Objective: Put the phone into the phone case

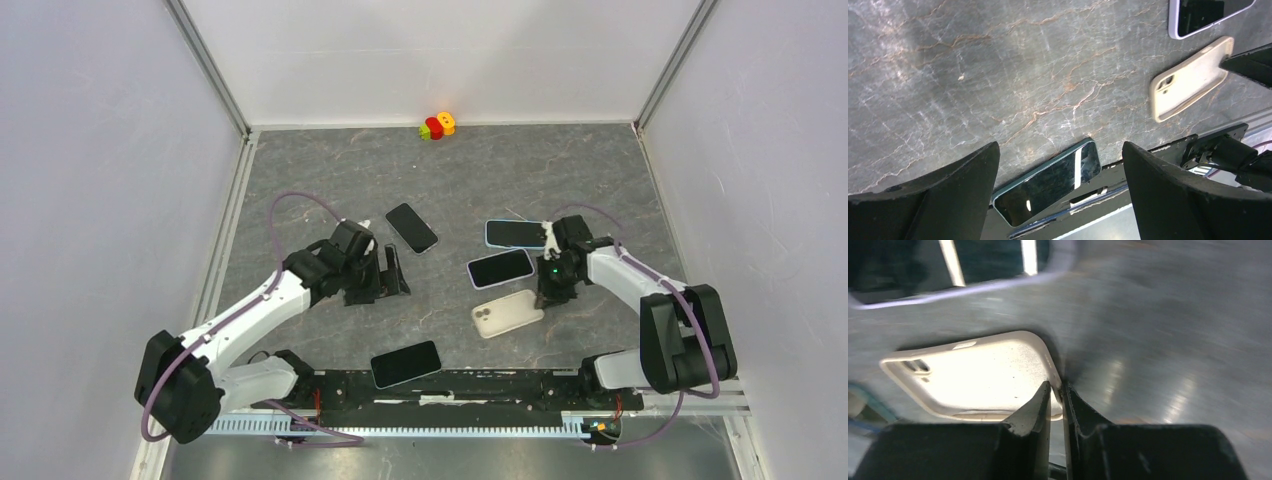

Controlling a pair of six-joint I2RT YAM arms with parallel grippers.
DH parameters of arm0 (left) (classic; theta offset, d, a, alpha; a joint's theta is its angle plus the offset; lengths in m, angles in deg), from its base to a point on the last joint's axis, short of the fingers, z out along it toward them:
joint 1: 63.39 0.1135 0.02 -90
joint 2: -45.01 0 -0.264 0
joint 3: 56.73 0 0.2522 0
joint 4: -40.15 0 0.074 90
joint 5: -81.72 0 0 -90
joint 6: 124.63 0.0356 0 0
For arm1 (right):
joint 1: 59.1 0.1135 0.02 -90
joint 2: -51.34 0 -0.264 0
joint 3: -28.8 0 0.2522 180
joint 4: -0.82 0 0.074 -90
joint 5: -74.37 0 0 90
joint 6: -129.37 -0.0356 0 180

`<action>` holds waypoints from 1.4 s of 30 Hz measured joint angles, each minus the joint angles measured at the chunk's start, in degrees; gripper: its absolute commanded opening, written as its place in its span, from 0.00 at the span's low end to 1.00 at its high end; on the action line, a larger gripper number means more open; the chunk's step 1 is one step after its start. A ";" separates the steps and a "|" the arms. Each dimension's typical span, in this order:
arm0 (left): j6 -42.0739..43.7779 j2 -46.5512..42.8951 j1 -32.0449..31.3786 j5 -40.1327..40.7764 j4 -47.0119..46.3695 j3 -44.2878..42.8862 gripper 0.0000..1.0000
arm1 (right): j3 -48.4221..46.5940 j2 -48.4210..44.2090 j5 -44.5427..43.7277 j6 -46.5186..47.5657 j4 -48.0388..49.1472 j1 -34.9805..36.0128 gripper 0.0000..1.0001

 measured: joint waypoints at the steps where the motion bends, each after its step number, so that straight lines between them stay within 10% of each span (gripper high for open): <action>1: -0.17 -0.39 0.02 0.15 0.31 0.31 0.99 | 0.46 0.09 3.67 -1.57 2.27 1.16 0.00; 13: -3.10 -3.87 0.11 1.84 6.03 1.42 1.00 | 6.71 1.14 20.98 -13.16 16.17 7.58 0.00; 18: -5.57 -4.09 0.11 2.89 10.43 1.42 1.00 | 8.04 -0.61 22.12 -14.49 17.11 7.58 0.33; 25: -8.94 -4.09 0.39 1.92 14.93 1.95 1.00 | 5.01 -3.39 21.79 -13.44 14.60 8.63 0.53; 42: -21.07 -14.99 0.46 -9.55 13.27 18.12 0.83 | -0.15 0.15 26.88 -15.89 16.00 30.12 0.36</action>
